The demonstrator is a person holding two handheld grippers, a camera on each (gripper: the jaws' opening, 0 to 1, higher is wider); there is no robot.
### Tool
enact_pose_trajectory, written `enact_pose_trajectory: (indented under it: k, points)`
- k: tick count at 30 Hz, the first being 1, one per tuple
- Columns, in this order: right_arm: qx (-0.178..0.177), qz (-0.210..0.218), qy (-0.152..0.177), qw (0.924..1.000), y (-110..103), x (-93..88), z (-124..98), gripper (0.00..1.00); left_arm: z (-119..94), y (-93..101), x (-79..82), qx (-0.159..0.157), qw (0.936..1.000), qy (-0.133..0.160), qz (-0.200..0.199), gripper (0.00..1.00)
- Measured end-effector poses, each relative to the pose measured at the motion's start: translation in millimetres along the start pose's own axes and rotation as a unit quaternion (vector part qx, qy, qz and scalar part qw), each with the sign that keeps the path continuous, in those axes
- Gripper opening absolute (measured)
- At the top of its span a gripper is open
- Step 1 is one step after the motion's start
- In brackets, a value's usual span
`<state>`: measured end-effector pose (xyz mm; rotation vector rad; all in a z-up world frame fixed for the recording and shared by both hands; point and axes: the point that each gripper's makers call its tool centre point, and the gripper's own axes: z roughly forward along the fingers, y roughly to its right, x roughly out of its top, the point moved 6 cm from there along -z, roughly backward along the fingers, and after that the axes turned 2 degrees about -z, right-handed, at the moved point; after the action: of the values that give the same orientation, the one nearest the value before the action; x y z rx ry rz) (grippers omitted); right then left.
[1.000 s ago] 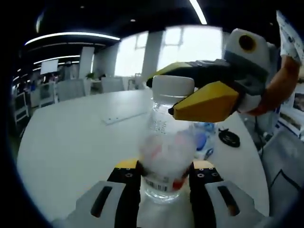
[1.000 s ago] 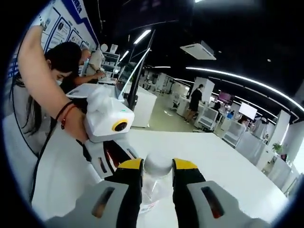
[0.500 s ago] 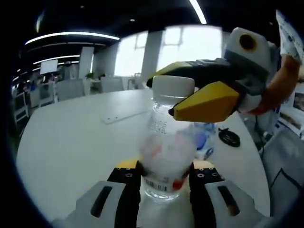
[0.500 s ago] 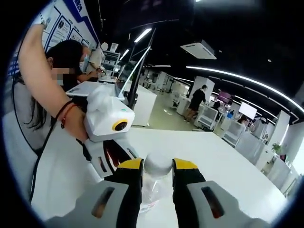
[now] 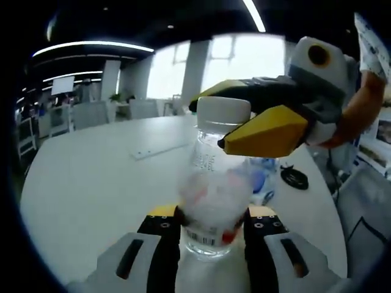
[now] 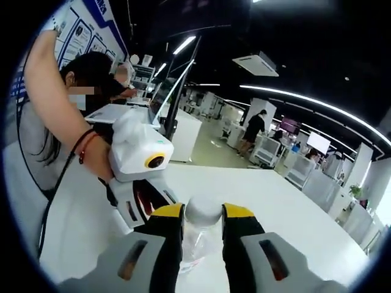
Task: Arrange the tabletop items into an orderly group along one side of the table until the central work area is clear of visible clutter.
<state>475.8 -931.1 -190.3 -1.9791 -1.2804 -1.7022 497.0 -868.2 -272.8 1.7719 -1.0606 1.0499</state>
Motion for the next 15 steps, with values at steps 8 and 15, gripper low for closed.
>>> enact_pose_trajectory:
  k: [8,15]
  points:
    - [-0.005,-0.013,-0.004,0.9999,-4.3,0.4,-3.6,0.22,0.9,2.2,-1.7,-0.002,1.0,-0.005,-0.006,0.37]
    - [-0.022,-0.019,-0.01,0.9995,-6.5,0.1,-6.7,0.21,1.3,3.4,-1.6,-0.012,0.9999,-0.01,0.008,0.37]
